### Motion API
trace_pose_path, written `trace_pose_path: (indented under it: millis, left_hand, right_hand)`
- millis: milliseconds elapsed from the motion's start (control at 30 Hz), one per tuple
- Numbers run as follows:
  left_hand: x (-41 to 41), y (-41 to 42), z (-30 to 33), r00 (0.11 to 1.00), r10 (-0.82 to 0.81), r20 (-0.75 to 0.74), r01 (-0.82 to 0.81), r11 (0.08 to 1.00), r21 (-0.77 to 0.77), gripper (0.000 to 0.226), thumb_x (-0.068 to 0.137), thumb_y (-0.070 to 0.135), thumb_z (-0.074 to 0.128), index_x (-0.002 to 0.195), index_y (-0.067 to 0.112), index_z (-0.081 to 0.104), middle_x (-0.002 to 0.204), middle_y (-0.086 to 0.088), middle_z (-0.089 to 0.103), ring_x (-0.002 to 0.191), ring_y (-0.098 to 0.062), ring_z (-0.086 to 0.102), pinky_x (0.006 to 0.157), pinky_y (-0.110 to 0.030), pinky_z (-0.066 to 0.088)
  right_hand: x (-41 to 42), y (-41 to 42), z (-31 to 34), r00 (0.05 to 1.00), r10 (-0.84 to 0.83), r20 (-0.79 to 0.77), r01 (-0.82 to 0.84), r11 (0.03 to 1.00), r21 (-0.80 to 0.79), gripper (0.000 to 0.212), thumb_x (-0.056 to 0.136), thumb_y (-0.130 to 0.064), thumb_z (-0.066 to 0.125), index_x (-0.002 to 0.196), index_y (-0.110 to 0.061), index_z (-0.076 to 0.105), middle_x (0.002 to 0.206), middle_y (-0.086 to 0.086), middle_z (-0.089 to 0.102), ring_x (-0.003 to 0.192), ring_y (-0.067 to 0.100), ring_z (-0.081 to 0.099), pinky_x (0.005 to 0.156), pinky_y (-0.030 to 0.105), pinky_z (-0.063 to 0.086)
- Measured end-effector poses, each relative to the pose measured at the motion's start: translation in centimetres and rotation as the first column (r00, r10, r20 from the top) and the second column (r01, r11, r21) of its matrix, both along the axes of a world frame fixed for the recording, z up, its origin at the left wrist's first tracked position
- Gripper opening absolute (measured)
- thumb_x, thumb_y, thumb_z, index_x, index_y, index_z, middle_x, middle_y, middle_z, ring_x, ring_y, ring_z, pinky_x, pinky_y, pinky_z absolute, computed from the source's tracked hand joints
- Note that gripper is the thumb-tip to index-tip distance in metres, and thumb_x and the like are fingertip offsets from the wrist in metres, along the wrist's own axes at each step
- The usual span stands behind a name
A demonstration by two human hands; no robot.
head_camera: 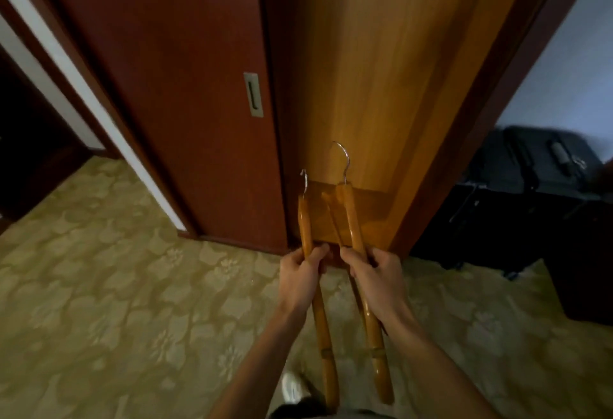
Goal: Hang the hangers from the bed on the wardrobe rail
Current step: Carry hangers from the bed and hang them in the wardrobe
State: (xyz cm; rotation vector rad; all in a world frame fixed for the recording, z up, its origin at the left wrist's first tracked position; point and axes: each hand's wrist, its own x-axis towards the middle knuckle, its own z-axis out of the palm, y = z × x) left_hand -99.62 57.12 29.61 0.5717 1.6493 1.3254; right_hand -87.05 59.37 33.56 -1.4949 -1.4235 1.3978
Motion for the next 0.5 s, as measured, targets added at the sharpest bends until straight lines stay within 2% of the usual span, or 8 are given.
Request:
trace_pose_path:
  millis: [167, 300, 400, 500]
  left_hand:
    - [-4.6, 11.1, 4.1, 0.992, -0.125, -0.018, 0.126, 0.989, 0.071, 0.036, 0.093, 0.024, 0.066, 0.059, 0.013, 0.057, 0.061, -0.005, 0.051, 0.058, -0.018, 0.047, 0.062, -0.033, 0.040]
    - [-7.7, 19.6, 6.8, 0.966, -0.260, 0.013, 0.256, 0.957, 0.137, 0.039, 0.088, 0.032, 0.069, 0.053, 0.019, 0.058, 0.064, -0.008, 0.052, 0.064, -0.024, 0.049, 0.068, -0.039, 0.042]
    - [-9.0, 26.2, 8.6, 0.951, -0.309, -0.001, 0.303, 0.930, 0.211, 0.037, 0.095, 0.024, 0.063, 0.059, 0.015, 0.063, 0.062, 0.000, 0.059, 0.061, -0.011, 0.058, 0.069, -0.029, 0.044]
    - [-9.8, 32.8, 10.9, 0.947, -0.312, -0.076, 0.321, 0.912, 0.256, 0.034, 0.097, 0.025, 0.060, 0.066, 0.016, 0.069, 0.068, -0.001, 0.062, 0.068, -0.010, 0.059, 0.074, -0.030, 0.043]
  right_hand:
    - [-3.4, 10.8, 2.6, 0.997, -0.077, -0.032, 0.078, 0.996, 0.039, 0.029, 0.094, -0.030, 0.067, 0.071, -0.014, 0.062, 0.063, -0.001, 0.054, 0.060, 0.010, 0.051, 0.061, 0.023, 0.041]
    - [-5.3, 19.4, 4.6, 0.989, -0.138, -0.061, 0.140, 0.990, 0.036, 0.027, 0.094, -0.033, 0.065, 0.076, -0.014, 0.064, 0.066, -0.001, 0.055, 0.060, 0.010, 0.051, 0.062, 0.024, 0.042]
    - [-6.6, 25.7, 6.3, 0.980, -0.170, -0.099, 0.177, 0.982, 0.063, 0.027, 0.095, -0.033, 0.064, 0.075, -0.016, 0.061, 0.069, -0.001, 0.056, 0.065, 0.011, 0.052, 0.066, 0.026, 0.042]
    - [-7.8, 32.0, 8.2, 0.971, -0.196, -0.137, 0.213, 0.969, 0.126, 0.029, 0.095, -0.036, 0.064, 0.073, -0.017, 0.062, 0.071, -0.001, 0.058, 0.069, 0.012, 0.055, 0.066, 0.027, 0.041]
